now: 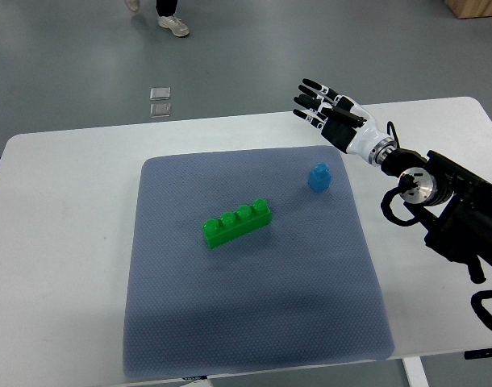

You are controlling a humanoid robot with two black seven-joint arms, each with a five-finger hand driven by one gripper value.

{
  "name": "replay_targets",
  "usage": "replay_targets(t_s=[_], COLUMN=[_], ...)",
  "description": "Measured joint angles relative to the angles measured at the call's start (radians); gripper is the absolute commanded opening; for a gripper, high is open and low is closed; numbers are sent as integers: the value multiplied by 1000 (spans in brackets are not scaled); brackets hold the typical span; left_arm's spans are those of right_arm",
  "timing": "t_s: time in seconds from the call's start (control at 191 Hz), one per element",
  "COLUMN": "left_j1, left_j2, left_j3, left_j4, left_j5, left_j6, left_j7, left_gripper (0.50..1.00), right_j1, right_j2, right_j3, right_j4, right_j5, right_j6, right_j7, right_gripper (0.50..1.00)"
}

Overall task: Stack blue block on green block with right hand
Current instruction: 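Move the right hand over the small blue block, then lower the right hand around the blue block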

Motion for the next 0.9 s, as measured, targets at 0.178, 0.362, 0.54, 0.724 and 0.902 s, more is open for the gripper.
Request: replay_targets(t_s=[0.178,0.362,0.54,0.724,0.902], left_j1=[0,-2,-4,-5,-4], left_j2=[0,0,0,0,0], left_j3=[1,2,2,1,1], left_j4=[-7,-11,-12,-10,-8], left_j5=[0,0,0,0,0], left_j6=[0,0,0,0,0], left_j7=[0,0,0,0,0], left_gripper=[1000,1000,1000,1000,1000], right_j1=[102,231,379,576,652], right_j2=[-75,-186,-280,-292,-251], right_j3=[-26,-175,-359,-615,-714], right_j4=[15,152,365,492,504], right_j5=[-279,-626,-867,-1035,-1080], right_j6=[138,178,179,179,179], right_j7=[-43,-48,-46,-43,-41], right_gripper=[921,921,921,921,921])
